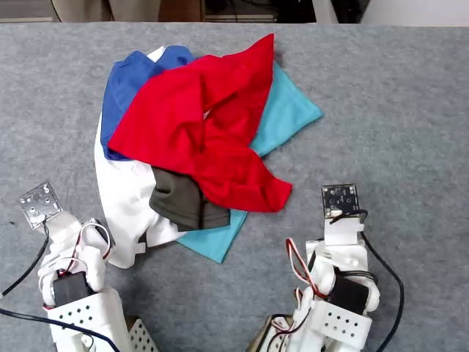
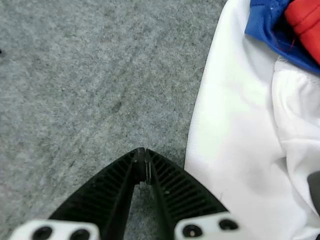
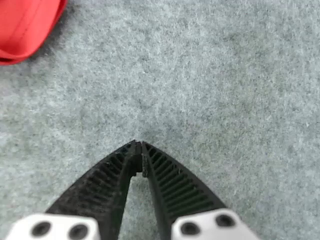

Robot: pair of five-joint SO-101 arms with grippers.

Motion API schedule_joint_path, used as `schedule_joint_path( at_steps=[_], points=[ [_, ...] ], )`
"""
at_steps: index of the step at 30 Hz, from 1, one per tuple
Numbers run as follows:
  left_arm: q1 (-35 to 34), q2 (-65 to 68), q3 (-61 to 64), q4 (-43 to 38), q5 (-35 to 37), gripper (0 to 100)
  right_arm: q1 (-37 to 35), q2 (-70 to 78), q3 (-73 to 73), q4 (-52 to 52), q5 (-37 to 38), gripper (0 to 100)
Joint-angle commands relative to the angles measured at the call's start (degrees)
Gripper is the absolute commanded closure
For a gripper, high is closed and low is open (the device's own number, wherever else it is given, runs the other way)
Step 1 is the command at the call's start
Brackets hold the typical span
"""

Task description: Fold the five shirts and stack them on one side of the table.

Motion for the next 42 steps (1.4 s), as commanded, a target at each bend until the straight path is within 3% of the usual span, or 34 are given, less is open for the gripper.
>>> schedule_joint_path(
  at_steps=[1, 42],
  points=[
    [0.00, -0.04, 0.70, -0.53, 0.09, 98, -0.31, -3.47, -0.40, 0.26, 0.44, 99.4],
    [0.79, -0.31, 0.70, -0.53, 0.26, 98, -0.31, -3.47, -0.40, 0.26, 0.44, 99.4]
  ],
)
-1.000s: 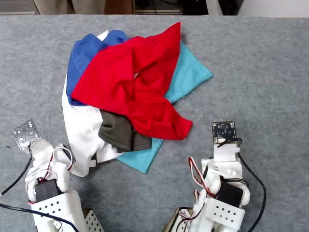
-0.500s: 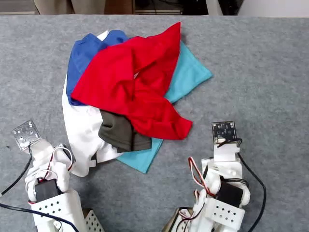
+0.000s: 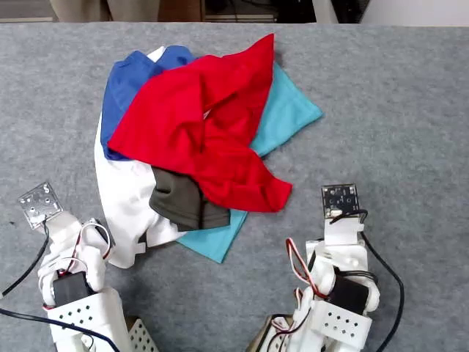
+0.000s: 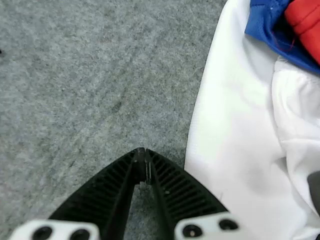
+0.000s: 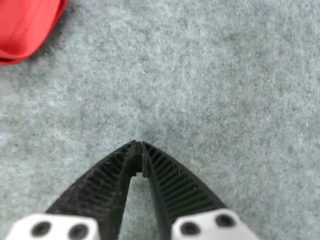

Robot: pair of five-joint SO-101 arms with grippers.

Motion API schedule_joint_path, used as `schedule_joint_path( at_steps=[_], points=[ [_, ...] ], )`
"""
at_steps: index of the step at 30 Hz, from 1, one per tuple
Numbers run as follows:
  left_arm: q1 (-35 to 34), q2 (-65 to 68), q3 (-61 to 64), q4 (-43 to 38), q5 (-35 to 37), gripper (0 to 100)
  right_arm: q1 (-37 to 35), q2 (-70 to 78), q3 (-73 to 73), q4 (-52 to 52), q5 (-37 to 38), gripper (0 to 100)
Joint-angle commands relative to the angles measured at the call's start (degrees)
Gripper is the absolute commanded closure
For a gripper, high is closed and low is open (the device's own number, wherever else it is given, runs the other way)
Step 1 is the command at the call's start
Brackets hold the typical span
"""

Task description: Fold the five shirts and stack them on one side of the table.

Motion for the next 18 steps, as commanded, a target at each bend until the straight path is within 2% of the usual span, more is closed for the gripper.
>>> schedule_joint_path(
  at_steps=[1, 7, 13, 18],
  points=[
    [1.32, -0.40, 0.70, -0.53, 0.26, 98, -0.31, -3.47, -0.40, 0.26, 0.44, 99.4],
    [4.66, -0.40, 0.70, -0.97, 0.26, 98, -0.31, -3.47, -0.40, 0.26, 0.44, 99.4],
    [13.89, -0.48, 0.09, -1.41, 0.53, 98, -0.31, -3.47, -0.40, 0.26, 0.44, 99.4],
    [10.73, -0.48, -4.84, -13.27, 0.18, 98, -0.31, -3.65, -0.40, 0.35, 0.44, 99.4]
  ],
)
